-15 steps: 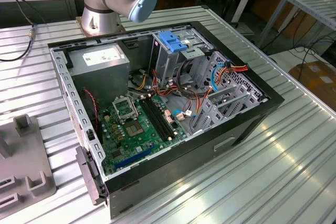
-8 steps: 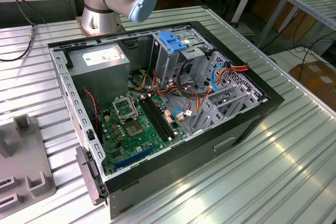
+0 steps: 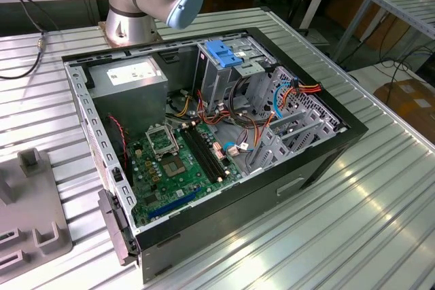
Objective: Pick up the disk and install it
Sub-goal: 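Pick up the disk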
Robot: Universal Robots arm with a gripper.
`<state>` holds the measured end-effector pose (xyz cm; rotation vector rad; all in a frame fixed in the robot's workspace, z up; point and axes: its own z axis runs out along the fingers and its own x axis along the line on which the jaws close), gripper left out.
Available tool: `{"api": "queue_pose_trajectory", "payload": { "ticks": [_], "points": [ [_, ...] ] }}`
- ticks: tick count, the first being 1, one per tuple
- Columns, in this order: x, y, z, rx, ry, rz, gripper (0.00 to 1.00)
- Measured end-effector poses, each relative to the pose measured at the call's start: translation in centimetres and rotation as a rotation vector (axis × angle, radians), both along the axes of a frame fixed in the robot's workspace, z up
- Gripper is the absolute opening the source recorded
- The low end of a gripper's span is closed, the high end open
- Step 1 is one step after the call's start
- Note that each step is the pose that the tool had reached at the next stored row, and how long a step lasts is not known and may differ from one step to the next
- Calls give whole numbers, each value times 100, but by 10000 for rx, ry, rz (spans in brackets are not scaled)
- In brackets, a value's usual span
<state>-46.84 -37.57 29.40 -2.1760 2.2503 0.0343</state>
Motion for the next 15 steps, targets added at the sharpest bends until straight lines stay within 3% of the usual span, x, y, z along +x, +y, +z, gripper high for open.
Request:
{"api": "queue_pose_trajectory", "payload": {
  "ticks": [8,15],
  "points": [
    [0,0,135,0,1,0,37],
    [0,0,331,0,1,0,37]
  ]
}}
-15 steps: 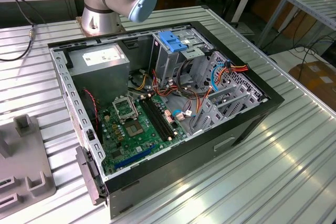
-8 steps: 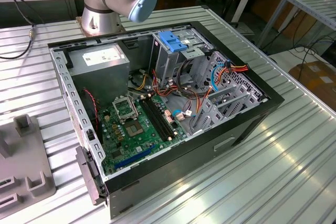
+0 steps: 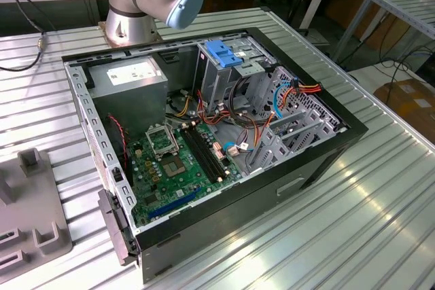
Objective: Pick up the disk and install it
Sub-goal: 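Pick up the disk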
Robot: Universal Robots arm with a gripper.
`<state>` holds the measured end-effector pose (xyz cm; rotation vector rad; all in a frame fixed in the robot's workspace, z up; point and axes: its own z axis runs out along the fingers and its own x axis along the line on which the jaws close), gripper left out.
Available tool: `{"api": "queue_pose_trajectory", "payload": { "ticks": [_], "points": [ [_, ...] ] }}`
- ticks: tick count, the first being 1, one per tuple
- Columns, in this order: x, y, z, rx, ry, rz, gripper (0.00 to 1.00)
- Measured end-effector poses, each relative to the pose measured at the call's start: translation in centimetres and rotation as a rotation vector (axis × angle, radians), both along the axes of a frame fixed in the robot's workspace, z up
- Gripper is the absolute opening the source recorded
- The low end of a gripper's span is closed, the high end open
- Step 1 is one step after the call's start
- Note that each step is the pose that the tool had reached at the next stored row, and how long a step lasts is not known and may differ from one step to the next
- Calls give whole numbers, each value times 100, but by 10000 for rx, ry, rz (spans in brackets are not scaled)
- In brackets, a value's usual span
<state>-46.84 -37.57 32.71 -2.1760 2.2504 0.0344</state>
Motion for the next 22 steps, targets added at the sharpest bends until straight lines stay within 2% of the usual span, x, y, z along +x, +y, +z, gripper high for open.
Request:
{"api": "queue_pose_trajectory", "payload": {
  "ticks": [5,15,22],
  "points": [
    [0,0,52,1,-1,0,37],
    [2,0,233,0,2,0,37],
    [2,0,309,0,2,0,37]
  ]
}}
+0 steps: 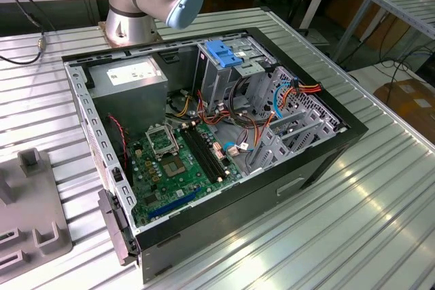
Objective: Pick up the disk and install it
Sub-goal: 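Pick up the disk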
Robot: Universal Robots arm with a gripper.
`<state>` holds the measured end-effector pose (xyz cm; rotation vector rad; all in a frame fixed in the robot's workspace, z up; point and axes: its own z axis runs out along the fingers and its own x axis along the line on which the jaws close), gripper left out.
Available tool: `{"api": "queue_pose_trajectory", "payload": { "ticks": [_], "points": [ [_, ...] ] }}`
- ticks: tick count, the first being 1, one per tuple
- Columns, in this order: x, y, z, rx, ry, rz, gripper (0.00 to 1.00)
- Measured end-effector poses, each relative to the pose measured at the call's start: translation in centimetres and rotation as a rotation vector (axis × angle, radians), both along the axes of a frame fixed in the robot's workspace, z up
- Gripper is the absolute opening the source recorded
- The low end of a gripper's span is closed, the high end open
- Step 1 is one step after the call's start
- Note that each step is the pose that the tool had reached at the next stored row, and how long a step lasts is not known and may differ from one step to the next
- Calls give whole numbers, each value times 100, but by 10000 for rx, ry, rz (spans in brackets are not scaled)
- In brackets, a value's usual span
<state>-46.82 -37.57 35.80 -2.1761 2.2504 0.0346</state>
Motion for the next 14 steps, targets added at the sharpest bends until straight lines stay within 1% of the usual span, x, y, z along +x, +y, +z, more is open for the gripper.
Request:
{"api": "queue_pose_trajectory", "payload": {
  "ticks": [8,10,14],
  "points": [
    [0,0,76,0,0,0,37],
    [0,0,118,1,0,0,37],
    [0,0,165,0,3,0,37]
  ]
}}
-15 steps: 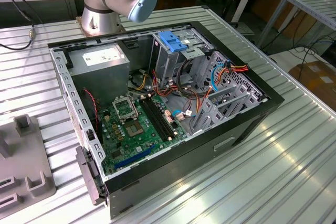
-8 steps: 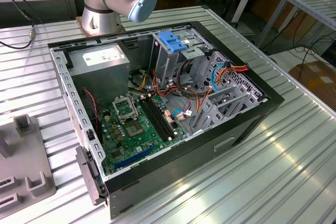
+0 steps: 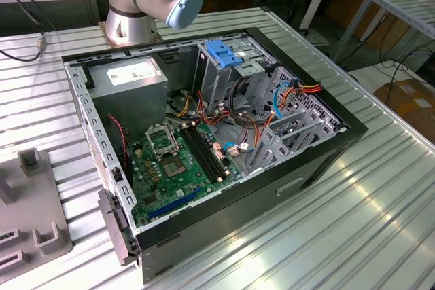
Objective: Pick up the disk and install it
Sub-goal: 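Pick up the disk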
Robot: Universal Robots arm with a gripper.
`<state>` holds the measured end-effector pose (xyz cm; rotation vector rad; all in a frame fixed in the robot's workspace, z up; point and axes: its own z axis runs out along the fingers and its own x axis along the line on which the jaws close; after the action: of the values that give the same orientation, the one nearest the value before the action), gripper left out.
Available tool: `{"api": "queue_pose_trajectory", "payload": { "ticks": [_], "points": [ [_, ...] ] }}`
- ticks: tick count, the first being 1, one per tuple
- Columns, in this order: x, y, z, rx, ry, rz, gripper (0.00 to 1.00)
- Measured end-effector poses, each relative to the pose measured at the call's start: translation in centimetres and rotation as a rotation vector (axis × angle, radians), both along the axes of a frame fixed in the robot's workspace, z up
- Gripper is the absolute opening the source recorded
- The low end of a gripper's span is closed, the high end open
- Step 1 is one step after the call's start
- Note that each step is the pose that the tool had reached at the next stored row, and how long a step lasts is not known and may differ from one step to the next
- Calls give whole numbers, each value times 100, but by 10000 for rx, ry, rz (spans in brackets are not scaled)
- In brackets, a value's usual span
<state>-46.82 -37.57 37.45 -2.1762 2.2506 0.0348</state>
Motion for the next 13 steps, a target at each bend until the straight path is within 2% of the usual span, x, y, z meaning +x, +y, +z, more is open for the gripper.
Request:
{"api": "queue_pose_trajectory", "payload": {
  "ticks": [4,13],
  "points": [
    [0,0,57,1,-2,0,37],
    [0,0,235,1,-1,0,37]
  ]
}}
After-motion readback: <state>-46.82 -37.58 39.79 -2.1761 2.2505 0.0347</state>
